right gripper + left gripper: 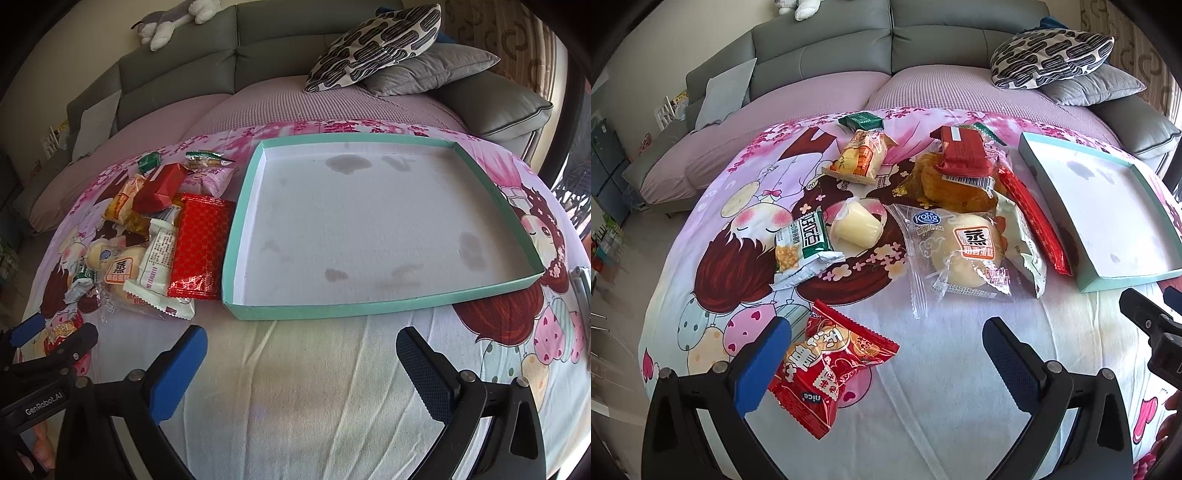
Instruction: Organize snacks
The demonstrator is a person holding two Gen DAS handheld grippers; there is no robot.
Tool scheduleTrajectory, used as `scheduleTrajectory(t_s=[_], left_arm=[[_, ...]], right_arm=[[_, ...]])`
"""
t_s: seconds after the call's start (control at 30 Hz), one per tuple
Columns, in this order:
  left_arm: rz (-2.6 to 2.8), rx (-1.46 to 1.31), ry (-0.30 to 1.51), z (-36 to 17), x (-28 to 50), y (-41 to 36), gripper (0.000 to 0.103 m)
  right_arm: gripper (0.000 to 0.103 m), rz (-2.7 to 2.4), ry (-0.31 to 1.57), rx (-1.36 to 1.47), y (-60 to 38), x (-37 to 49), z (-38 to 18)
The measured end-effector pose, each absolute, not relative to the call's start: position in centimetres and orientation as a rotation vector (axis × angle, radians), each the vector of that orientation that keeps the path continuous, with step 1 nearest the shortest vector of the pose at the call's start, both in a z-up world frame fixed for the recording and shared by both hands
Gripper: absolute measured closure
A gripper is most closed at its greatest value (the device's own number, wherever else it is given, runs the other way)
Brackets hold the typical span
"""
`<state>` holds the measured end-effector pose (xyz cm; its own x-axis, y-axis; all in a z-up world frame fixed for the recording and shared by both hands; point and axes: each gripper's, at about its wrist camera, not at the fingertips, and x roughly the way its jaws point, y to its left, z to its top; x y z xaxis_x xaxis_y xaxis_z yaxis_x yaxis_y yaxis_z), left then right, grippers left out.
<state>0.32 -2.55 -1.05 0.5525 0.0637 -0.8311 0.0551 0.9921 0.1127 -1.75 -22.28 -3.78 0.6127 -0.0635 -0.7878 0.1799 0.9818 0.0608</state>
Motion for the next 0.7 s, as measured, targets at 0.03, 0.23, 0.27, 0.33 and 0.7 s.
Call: scheduleTrajectory(t_s=[0.03,0.23,0.27,0.33,0.7], left_arm=[[0.006,0.130,0.987,-1.06,0.32,-2.52,0.000],[0.007,0.133,0.990,-1.13,0.40,-2.51,0.000],[0.007,0.133,0.991,-1.16,0.41,-2.52,0.000],[0.009,0.134,0.993,-1.21,0.40,-2.56,0.000],[0.011,0.136,0.995,-1.36,0.41,-2.57,0.000]], right_arm=[[0.000,-0.139,0.902,0.138,-22.28,-1.73,-3.79],[0.000,-0.132,0.894,0.138,-22.25,-1.80,-3.67],[0.000,-0.131,0.892,0.138,-22.25,-1.80,-3.65],[0.000,-0.127,0.889,0.138,-22.23,-1.80,-3.62],[0.000,-0.113,0.898,0.137,-22.23,-1.64,-3.84]])
